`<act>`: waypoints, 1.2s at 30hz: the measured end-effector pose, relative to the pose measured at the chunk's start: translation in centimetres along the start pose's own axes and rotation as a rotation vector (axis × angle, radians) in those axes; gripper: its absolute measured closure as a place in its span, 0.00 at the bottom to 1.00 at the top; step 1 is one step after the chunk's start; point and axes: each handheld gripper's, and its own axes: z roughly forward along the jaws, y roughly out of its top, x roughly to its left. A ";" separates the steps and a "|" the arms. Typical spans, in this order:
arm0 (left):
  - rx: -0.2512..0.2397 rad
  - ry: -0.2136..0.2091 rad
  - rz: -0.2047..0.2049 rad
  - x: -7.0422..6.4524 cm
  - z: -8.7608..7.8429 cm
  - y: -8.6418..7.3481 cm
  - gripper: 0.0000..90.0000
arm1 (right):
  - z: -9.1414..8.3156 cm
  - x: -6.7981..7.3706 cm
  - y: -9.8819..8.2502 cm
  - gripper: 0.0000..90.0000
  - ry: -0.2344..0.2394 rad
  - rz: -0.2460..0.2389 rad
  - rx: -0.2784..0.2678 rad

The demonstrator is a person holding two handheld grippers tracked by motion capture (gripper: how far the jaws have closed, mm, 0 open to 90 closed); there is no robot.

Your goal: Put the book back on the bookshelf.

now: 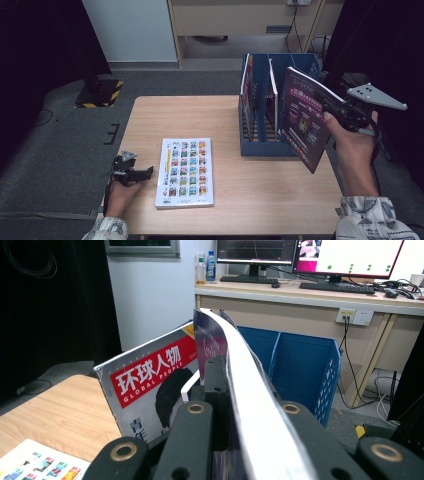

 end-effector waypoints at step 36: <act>-0.004 0.011 -0.008 -0.1 0.0 0.0 0.00 | 5.0 1.0 2.7 0.93 -0.069 -0.018 0.003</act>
